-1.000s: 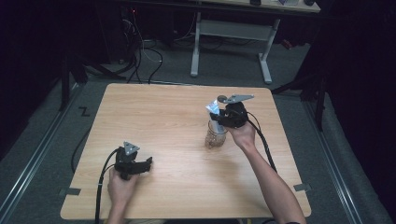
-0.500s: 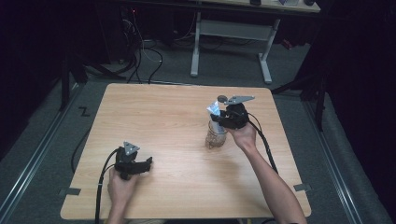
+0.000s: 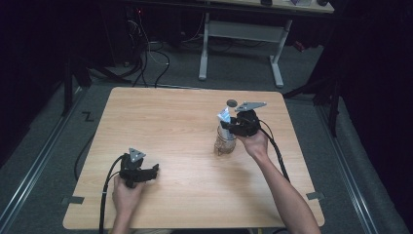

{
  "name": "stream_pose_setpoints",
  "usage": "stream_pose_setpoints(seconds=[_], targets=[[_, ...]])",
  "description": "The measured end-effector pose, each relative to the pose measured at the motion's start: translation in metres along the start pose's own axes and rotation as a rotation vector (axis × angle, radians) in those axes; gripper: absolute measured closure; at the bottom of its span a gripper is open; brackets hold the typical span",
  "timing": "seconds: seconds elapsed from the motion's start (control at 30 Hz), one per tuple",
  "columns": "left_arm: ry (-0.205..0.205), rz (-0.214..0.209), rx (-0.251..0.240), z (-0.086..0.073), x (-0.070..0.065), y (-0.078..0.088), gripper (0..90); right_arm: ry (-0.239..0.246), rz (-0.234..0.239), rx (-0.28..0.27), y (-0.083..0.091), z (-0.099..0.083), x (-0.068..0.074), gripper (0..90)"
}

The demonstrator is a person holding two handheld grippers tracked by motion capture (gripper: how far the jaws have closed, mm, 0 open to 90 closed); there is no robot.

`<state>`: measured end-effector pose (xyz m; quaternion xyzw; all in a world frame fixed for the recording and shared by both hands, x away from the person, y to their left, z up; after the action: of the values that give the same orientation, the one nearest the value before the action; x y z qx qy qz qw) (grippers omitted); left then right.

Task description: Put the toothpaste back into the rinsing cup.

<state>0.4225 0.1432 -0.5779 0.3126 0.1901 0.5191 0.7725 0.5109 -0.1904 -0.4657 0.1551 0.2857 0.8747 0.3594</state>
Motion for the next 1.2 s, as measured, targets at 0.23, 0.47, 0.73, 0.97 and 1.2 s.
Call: stream_pose_setpoints(seconds=[0.23, 0.47, 0.73, 0.97, 1.2], targets=[[0.000, 0.000, 0.000, 0.000, 0.000, 0.000, 18.0, -0.002, 0.001, 0.006, 0.001, -0.003, 0.000, 64.7], [0.000, 0.000, 0.000, 0.000, 0.000, 0.000, 18.0, 0.000, 0.000, 0.017, 0.000, -0.007, 0.000, 64.6], [0.000, 0.000, 0.000, 0.000, 0.000, 0.000, 18.0, 0.009, -0.001, 0.027, 0.000, -0.008, 0.001, 64.5], [0.000, 0.000, 0.000, 0.000, 0.000, 0.000, 18.0, 0.015, -0.003, 0.040, -0.001, -0.010, 0.001, 64.3], [0.000, 0.000, 0.000, 0.000, 0.000, 0.000, 18.0, 0.013, -0.002, 0.043, -0.001, -0.013, 0.001, 64.3]])
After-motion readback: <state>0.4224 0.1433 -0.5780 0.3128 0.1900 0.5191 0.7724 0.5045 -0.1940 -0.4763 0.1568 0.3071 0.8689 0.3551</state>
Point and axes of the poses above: each handheld gripper's, and its own axes: y roughly backward along the jaws, z roughly out of its top, x roughly to its left, the point moved 6 cm from there along -y, roughly forward along the jaws, and after that the axes turned 4 degrees about z, right-handed, at the moved point
